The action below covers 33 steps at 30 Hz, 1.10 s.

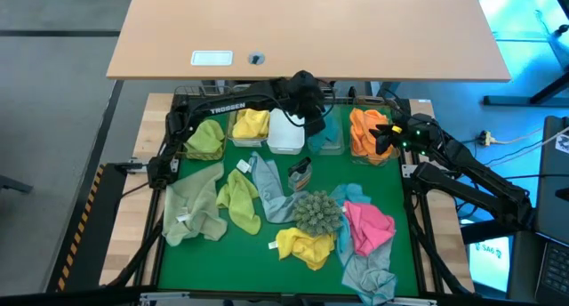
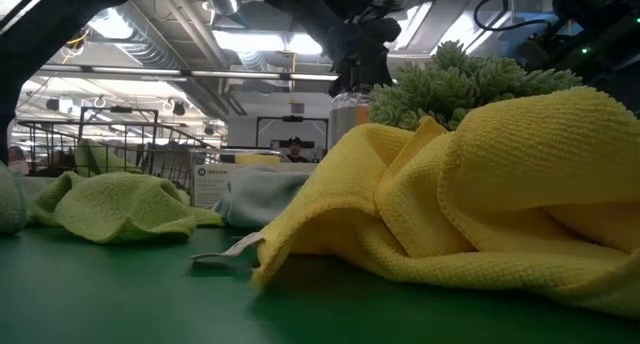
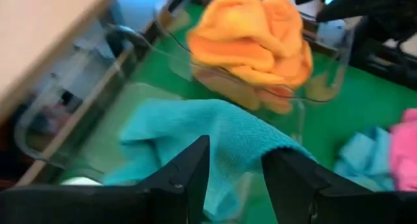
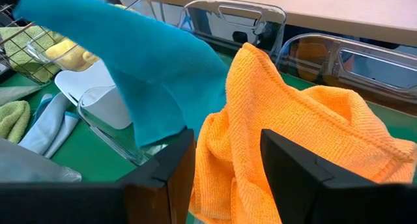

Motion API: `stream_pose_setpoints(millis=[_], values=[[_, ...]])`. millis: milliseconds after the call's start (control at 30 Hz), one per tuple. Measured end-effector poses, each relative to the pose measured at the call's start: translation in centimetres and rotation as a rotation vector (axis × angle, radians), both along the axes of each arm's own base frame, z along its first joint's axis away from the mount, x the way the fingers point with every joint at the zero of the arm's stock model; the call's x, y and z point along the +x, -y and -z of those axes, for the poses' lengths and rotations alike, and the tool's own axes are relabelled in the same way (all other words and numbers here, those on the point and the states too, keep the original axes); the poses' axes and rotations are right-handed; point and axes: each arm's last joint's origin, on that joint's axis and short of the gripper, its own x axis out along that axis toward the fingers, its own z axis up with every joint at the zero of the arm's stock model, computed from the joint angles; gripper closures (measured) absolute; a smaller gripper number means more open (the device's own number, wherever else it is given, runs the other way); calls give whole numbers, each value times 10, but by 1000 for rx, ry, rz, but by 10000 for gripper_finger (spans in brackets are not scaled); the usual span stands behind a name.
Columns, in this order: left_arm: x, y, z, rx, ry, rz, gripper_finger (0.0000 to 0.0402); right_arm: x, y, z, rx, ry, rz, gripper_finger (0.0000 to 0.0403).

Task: Sort microfiber towel by color & place in baskets
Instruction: Put the left blue microfiber towel into the middle transparent bin, then put the green microfiber towel into the gold wire basket

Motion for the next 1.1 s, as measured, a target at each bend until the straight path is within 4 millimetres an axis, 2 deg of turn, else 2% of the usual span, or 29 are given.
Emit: stream_pose_setpoints(millis=[167,267,467,600,767,833,1100], values=[[2,5,-1,-175,66,94,269,0,0,0,0,0,0,231],[5,9,-4,-213,110,164,269,0,0,0,0,0,0,231],[10,10,-10,-145,183,218,269,1,0,-1,6,14,-25,231],[6,6,-18,-28,195,268,269,2,-4,-5,20,84,-131,231],[-11,9,-51,213,189,258,269,4,-10,-12,32,194,-306,231],[-22,12,-66,259,181,255,269,3,-12,-13,44,215,-349,231],[-78,38,-121,261,166,260,269,1,-18,-16,96,279,-450,231]])
